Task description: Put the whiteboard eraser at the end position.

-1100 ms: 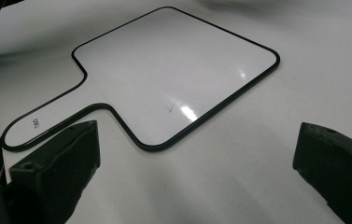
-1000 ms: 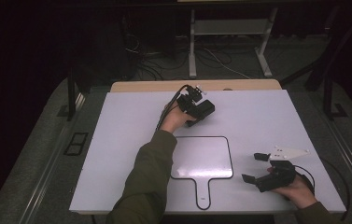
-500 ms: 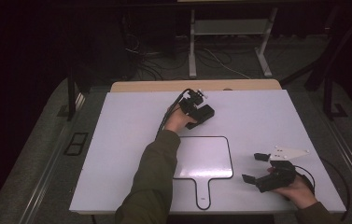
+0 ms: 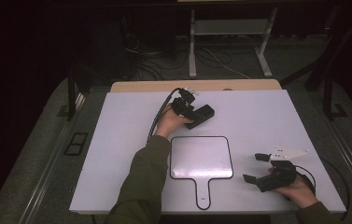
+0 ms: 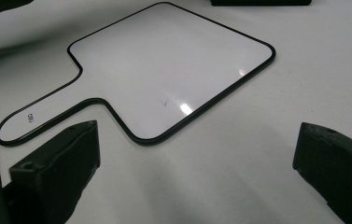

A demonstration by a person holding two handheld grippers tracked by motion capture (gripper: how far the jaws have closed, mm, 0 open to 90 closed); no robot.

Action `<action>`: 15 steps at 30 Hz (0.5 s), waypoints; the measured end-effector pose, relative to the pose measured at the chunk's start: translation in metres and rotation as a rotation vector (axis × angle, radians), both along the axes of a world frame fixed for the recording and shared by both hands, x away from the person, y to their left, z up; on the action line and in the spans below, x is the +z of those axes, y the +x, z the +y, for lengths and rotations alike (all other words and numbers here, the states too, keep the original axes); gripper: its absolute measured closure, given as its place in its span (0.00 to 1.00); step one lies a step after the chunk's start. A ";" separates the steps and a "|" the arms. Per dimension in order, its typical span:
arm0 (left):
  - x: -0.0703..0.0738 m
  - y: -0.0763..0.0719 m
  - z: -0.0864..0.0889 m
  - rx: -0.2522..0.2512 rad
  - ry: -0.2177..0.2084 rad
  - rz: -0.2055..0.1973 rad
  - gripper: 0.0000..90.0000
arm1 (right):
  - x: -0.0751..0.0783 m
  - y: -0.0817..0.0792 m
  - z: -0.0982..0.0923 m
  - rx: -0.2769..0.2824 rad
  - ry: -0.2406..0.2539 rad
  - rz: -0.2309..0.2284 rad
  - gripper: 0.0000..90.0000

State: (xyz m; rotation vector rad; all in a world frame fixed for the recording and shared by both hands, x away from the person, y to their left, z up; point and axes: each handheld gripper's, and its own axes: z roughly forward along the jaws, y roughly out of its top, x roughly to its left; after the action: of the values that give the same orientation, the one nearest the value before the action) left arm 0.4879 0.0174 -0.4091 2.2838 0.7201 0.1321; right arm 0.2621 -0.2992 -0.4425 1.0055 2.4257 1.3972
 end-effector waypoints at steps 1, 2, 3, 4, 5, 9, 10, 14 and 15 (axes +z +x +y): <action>0.000 -0.003 0.001 0.009 -0.013 0.001 0.31 | 0.000 0.000 0.000 0.001 0.000 -0.001 0.00; 0.001 -0.005 0.004 -0.008 0.005 -0.008 0.31 | 0.000 0.000 0.000 0.002 0.001 -0.002 0.00; 0.001 -0.009 0.004 0.003 -0.009 -0.008 0.30 | 0.000 0.000 0.000 0.003 0.001 -0.003 0.00; 0.002 -0.011 0.006 -0.006 -0.002 -0.011 0.30 | 0.000 0.000 0.000 0.002 0.000 -0.003 0.00; 0.003 -0.014 0.006 0.008 -0.023 -0.010 0.30 | 0.000 0.000 0.000 0.002 -0.001 -0.003 0.00; 0.006 -0.023 0.009 -0.024 -0.008 -0.031 0.28 | 0.001 0.001 0.000 -0.001 0.001 -0.003 0.00; 0.006 -0.026 0.009 -0.017 -0.020 -0.034 0.27 | 0.001 0.001 0.000 -0.003 0.001 -0.003 0.00; 0.008 -0.037 0.015 -0.032 -0.019 -0.037 0.23 | 0.000 0.000 0.001 -0.006 -0.001 -0.007 0.00; 0.008 -0.041 0.017 -0.022 -0.032 -0.038 0.23 | 0.000 0.000 0.002 -0.006 -0.001 -0.010 0.00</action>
State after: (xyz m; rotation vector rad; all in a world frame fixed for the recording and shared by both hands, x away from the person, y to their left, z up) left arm 0.4469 0.0342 -0.4010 2.2521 0.6726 0.1524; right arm 0.2624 -0.2977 -0.4424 1.0024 2.4145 1.3952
